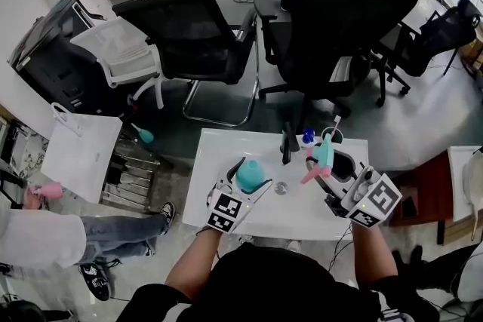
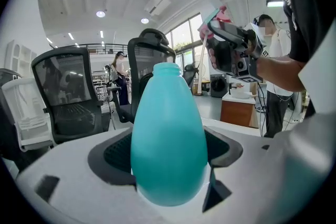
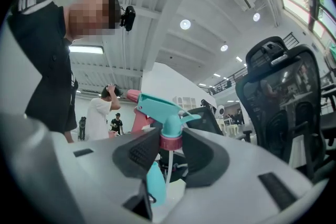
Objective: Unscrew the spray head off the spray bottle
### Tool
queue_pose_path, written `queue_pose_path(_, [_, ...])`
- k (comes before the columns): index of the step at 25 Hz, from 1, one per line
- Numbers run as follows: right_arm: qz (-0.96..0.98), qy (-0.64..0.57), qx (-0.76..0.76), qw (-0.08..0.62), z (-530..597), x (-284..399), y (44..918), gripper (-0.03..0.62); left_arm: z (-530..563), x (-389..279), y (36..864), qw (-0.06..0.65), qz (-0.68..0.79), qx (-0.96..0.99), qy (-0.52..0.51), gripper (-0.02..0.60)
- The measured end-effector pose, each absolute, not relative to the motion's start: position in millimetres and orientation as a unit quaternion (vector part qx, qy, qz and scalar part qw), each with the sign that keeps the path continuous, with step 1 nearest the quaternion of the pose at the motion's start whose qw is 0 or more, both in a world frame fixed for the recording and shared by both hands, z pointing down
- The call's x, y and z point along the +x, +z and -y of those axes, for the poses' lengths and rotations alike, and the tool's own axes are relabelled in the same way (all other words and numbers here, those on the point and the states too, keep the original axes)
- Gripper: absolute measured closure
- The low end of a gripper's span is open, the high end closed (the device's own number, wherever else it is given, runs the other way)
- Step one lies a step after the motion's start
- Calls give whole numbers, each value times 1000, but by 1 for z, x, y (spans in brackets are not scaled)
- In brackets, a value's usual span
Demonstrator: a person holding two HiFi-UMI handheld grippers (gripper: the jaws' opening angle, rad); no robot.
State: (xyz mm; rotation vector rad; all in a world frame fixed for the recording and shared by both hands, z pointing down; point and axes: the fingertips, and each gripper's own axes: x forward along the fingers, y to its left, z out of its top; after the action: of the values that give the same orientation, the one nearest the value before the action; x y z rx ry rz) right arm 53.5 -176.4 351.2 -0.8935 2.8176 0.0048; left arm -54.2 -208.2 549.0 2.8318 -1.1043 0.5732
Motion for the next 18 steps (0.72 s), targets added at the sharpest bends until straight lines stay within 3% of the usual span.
queue_pose_path(18, [-916, -61, -395, -34, 180, 69, 445, 457, 211, -45, 533, 4, 356, 919, 170, 189])
